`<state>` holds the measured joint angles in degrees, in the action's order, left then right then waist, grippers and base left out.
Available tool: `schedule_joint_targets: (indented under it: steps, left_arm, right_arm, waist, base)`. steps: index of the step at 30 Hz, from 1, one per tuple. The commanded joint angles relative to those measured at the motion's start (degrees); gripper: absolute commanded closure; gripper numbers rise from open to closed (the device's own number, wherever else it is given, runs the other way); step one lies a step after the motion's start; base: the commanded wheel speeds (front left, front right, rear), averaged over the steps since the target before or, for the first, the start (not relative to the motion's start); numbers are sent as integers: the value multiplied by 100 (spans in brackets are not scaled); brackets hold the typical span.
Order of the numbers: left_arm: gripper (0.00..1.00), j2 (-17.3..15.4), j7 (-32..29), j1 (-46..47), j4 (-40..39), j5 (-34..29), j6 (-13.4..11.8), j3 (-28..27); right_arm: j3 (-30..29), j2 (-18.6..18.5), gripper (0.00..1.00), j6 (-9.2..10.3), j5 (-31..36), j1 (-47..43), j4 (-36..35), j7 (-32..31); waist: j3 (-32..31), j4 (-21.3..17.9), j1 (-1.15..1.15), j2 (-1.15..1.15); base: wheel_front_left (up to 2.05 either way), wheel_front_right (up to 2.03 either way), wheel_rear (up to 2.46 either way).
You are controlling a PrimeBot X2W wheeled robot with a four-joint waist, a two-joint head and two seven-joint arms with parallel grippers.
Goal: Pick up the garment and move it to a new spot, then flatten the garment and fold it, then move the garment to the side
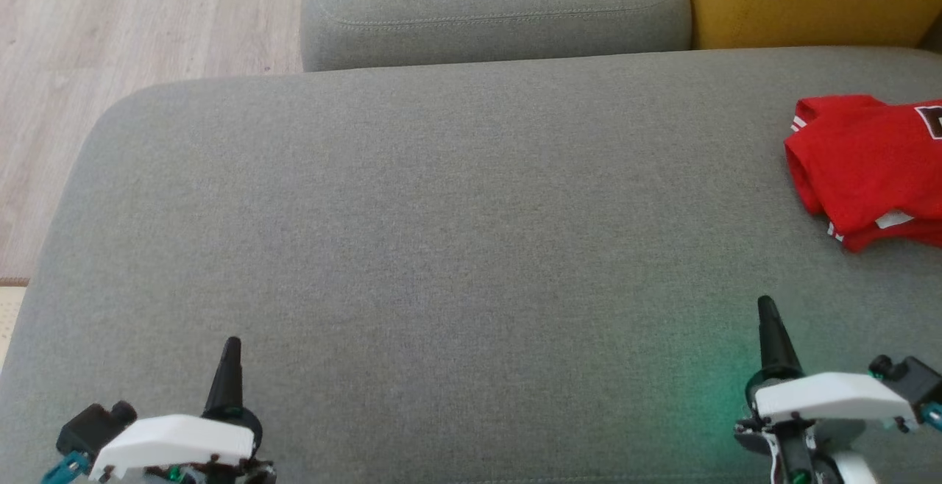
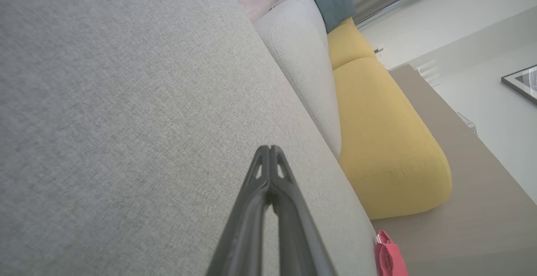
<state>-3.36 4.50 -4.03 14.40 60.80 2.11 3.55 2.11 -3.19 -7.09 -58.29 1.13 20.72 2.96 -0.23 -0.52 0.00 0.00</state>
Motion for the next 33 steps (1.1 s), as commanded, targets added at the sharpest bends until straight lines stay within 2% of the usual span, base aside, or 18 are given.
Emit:
schedule_joint_targets:
  steps: [1, 33]
  left_arm:
    - [100, -86, -52, 335, -161, 166, 56, -163]
    - [100, -84, -592, 737, -90, 2032, 344, -561]
  right_arm:
    - [13, -91, 100, -23, -188, 351, -246, -52]
    - [-416, -87, 100, -33, -2182, 434, -505, -509]
  waist:
    - [1, 2, 0, 0]
    - [25, 32, 0, 0]
  base:
    - [0, 0, 0]
    - [0, 0, 0]
